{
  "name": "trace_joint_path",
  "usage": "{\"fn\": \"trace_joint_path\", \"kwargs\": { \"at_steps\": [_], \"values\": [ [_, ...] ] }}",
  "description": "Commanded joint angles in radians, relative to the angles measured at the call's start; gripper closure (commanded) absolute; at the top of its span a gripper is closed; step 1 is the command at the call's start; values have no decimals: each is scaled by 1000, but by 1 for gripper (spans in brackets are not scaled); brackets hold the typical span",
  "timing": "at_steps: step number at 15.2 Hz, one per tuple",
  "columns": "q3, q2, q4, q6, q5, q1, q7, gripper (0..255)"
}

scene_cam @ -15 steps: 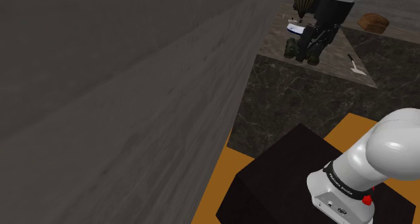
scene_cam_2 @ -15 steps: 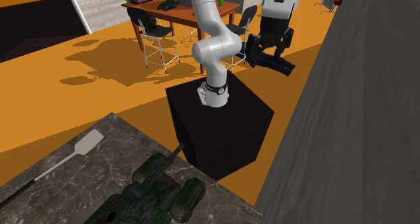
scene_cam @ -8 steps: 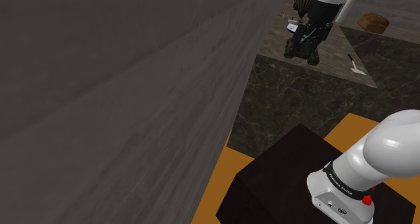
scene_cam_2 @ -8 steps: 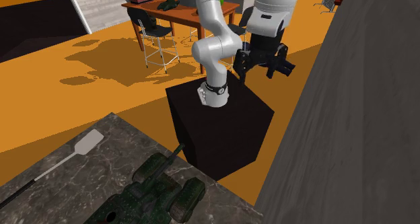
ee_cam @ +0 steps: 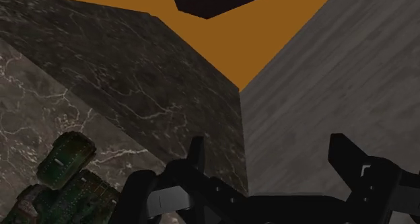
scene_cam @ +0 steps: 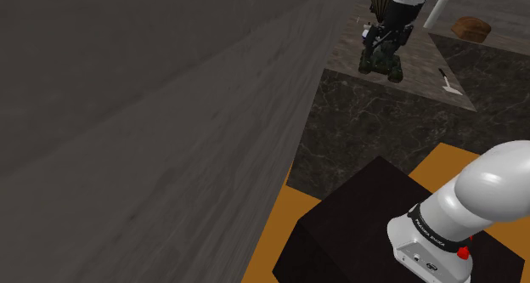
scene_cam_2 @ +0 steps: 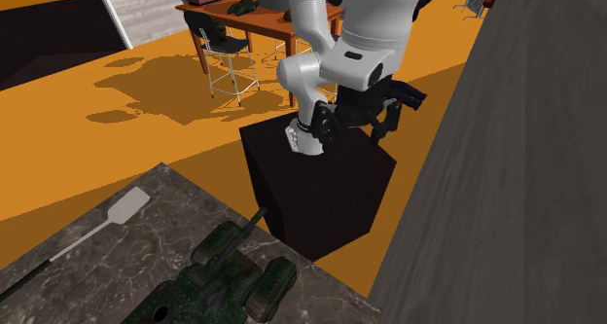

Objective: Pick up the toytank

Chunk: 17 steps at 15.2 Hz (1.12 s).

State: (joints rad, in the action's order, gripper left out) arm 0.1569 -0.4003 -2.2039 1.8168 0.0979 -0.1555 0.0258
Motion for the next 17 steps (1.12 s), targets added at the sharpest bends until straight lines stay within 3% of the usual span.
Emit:
{"fn": "trace_joint_path", "kwargs": {
  "at_steps": [1,9,17],
  "values": [
    [24,45,29,25,11,-18,-9,0],
    [111,263,215,90,12,-78,-40,0],
    [188,494,455,110,-40,-149,-83,0]
  ]
}}
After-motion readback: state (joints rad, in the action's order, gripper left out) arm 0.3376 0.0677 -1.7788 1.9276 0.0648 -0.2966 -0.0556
